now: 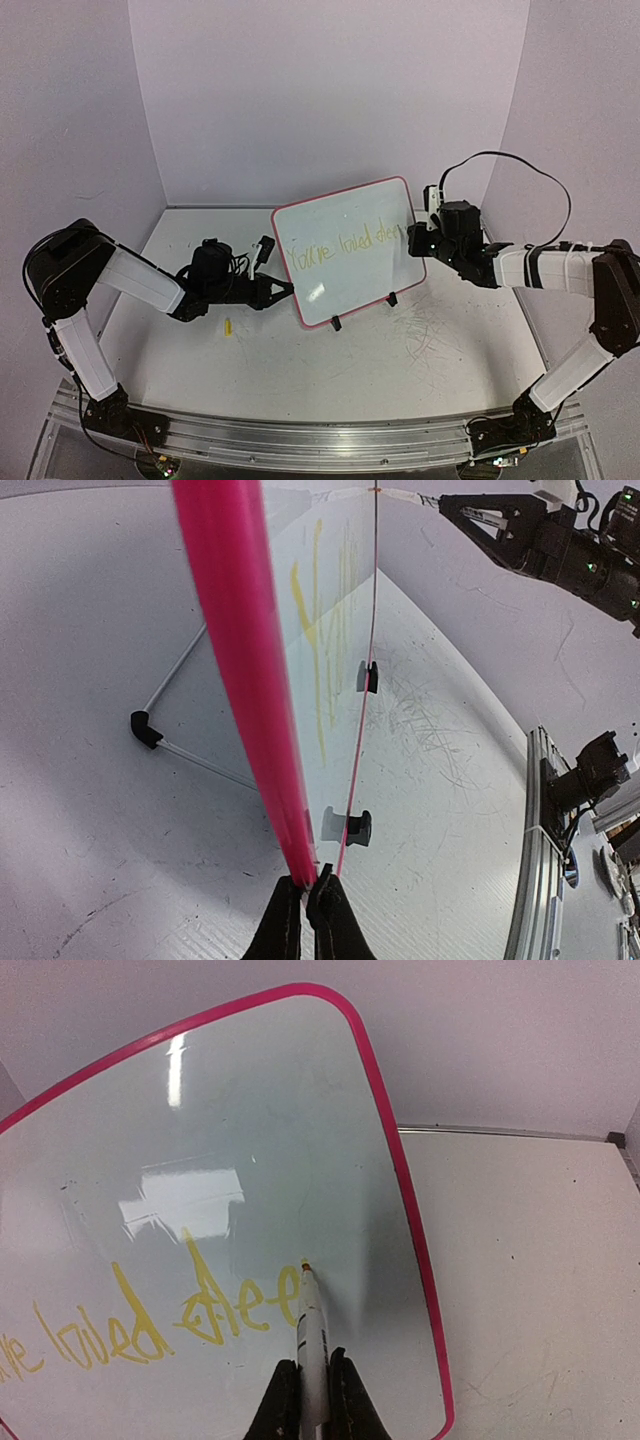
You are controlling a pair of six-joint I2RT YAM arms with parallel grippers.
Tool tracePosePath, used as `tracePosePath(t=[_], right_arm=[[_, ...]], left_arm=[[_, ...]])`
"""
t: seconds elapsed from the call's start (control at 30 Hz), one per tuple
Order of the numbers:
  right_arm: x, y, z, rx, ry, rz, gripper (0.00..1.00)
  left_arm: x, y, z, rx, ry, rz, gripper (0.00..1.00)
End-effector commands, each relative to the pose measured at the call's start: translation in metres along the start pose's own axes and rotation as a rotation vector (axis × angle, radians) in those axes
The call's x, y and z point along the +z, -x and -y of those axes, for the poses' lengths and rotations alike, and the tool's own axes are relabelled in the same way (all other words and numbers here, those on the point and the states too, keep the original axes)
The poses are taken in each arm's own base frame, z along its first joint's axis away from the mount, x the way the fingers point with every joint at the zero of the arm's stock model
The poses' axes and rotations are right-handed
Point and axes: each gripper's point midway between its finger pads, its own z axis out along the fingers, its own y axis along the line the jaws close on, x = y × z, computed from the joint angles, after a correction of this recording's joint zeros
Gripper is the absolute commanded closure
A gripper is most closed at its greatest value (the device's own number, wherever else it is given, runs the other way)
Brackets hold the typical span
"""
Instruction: Write a sentence on the whiteboard
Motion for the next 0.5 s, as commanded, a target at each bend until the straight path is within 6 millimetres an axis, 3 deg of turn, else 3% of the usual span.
tracePosePath(t=[0.0,0.47], right_arm=[[-0.001,-0.014,0.007,0.003,-0.020,-0.037,1.00],[-0.012,-0.042,0.013,0.012,-0.016,-0.098,1.00]], left_arm=[[-0.004,-0.018,-0.014,-0.023,0.066,-0.070,1.00],[-0.004,-0.020,-0.014,-0.025,0.066,-0.075,1.00]])
